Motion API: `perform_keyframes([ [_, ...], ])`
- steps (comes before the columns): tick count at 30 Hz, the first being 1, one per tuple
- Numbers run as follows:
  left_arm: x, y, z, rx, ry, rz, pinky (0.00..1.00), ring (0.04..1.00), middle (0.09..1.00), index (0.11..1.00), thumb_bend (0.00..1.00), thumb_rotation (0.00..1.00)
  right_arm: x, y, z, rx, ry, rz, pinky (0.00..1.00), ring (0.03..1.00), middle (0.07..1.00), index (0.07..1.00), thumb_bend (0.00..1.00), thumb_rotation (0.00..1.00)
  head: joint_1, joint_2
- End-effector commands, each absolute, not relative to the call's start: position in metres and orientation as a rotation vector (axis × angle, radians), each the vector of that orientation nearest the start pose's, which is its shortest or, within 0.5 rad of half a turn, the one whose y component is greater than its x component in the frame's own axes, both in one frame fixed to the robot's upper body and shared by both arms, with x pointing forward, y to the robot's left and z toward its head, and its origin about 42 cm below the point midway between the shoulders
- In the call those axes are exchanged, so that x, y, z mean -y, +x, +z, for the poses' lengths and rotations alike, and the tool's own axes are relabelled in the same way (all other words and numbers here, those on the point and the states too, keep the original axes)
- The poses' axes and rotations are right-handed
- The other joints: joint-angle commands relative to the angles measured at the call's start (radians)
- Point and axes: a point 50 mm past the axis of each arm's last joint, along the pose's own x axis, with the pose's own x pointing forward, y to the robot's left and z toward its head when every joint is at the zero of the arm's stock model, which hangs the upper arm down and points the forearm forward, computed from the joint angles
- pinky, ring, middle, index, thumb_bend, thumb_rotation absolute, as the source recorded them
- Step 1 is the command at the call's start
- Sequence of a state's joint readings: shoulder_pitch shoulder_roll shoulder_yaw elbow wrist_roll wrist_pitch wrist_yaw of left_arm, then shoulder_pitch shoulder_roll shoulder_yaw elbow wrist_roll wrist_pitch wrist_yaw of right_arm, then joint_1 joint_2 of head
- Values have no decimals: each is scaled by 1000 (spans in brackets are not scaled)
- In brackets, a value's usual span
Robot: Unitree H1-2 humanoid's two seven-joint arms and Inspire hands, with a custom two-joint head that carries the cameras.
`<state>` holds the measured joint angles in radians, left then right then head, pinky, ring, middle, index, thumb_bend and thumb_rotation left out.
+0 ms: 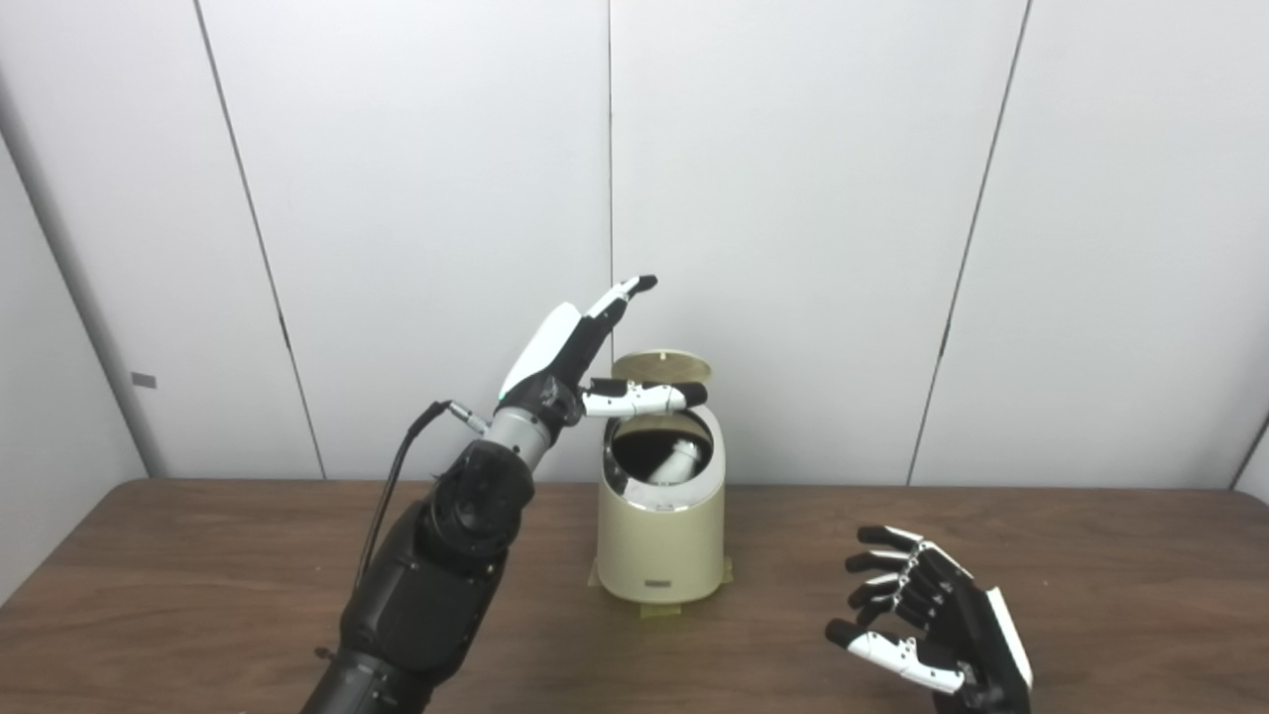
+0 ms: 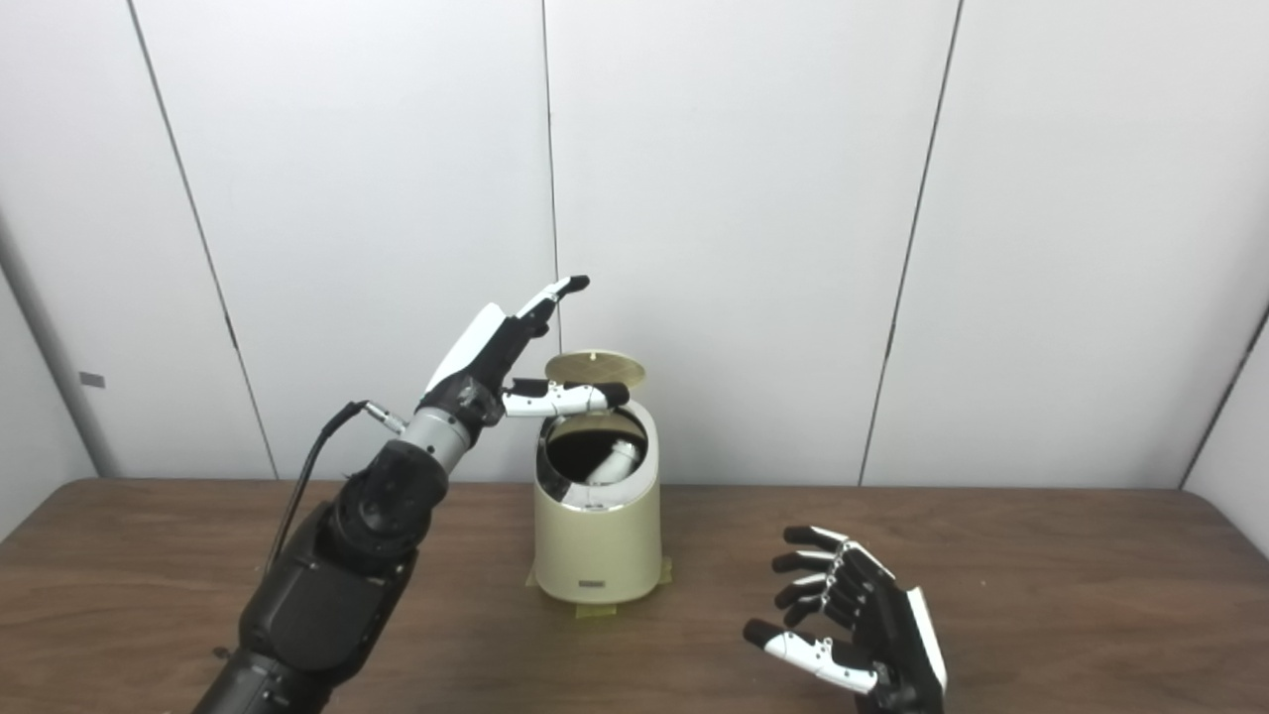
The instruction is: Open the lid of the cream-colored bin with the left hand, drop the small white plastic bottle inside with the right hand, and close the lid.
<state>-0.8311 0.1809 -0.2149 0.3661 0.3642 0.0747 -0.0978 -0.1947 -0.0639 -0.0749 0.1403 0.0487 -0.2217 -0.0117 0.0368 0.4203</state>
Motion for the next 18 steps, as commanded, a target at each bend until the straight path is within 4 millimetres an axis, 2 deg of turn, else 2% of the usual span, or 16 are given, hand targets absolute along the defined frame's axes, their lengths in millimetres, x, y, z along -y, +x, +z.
perform_keyframes([
  [1,-146,504,343,476,772,-264,857,990,984,939,1000,442,237,350,146,346,-6,-46,346,449,580,653,721,123,0,2],
  [4,-148,501,341,485,827,-291,822,964,931,882,1000,429,236,350,147,349,-6,-43,350,450,579,653,719,126,-2,3],
  [7,-151,496,340,484,860,-318,829,948,886,834,994,392,236,351,147,352,-14,-44,348,450,579,656,724,141,0,3],
  [9,-152,494,341,490,893,-328,833,936,855,807,1000,406,236,352,146,350,-17,-45,348,450,580,660,727,151,-1,4],
  [18,-157,478,354,515,1032,-378,946,988,826,776,1000,436,232,352,148,338,-2,-44,344,450,579,652,734,153,-2,9],
])
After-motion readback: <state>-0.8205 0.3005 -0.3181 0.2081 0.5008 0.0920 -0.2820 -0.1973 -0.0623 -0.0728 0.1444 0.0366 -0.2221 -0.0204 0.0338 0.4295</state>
